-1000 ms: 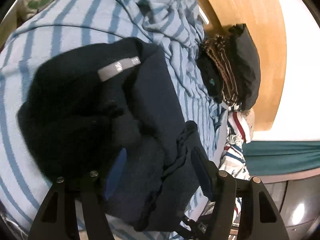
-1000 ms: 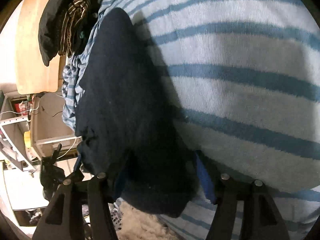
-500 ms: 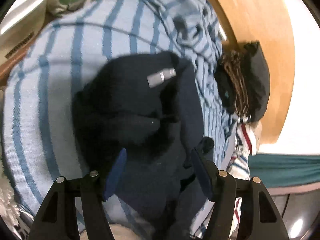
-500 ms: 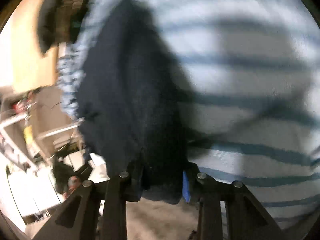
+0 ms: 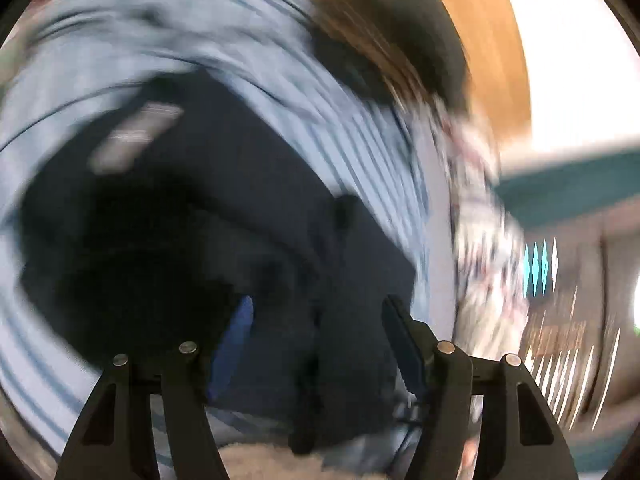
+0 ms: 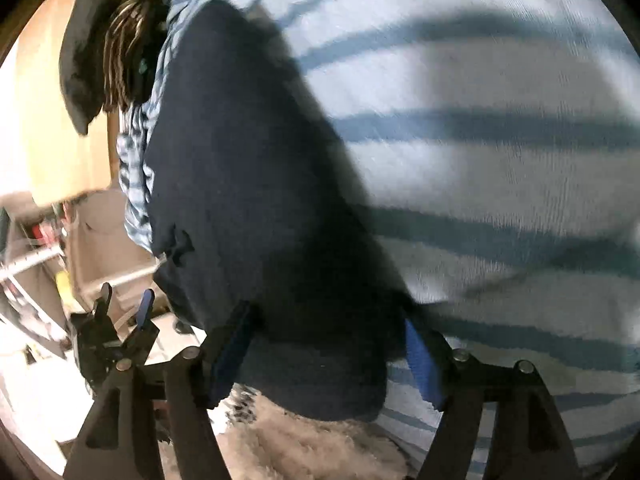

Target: Fold clothes

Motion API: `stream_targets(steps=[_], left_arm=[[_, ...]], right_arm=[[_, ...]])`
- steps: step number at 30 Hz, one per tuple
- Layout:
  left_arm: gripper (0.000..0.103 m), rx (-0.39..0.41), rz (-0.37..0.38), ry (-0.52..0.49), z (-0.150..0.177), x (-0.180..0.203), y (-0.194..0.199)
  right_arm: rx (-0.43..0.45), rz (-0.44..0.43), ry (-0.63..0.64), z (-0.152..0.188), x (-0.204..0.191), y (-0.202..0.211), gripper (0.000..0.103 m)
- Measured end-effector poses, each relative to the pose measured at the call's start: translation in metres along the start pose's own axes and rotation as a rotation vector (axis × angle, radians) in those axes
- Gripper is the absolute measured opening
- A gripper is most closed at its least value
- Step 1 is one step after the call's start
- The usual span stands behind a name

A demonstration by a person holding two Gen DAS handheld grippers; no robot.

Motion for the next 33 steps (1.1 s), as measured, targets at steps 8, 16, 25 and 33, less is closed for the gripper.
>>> stream_targets(steps=[8,16,25,33], left_arm=[[0.067,-0.429,-0.172,-0.435,0.038,0.117,-0.111],[0.074,-0.402,-0.23,-0.693,0.069,0.14,-0.115],[0.074,-0.32,-0.33,-0.815,0.073,0.143,-0.106],[0.074,-0.257,-0.325,-1.019,0.094,0.153,-0.101]], right_arm=[[0.0,-0.184,-0.089,0.016,0.013,0.0,0.064],[0.049,-0.129,-0.064,0.003,0.019,0.019,0.072],[0.005,-0.089,-0.003,0.007,0.011,0.003,0.055],[-0.019,-0.072,0.0,0.006,-0.002,0.001,0.043]])
Point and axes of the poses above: each gripper's, at about its wrist camera, not at the fingertips, and y roughly against the way its jaws point, x to its right, z to its underside, the point moved 5 cm from there along -y, roughly the way its jaws point, and after that the axes turned 7 degrees about y, right-handed, at the moved point
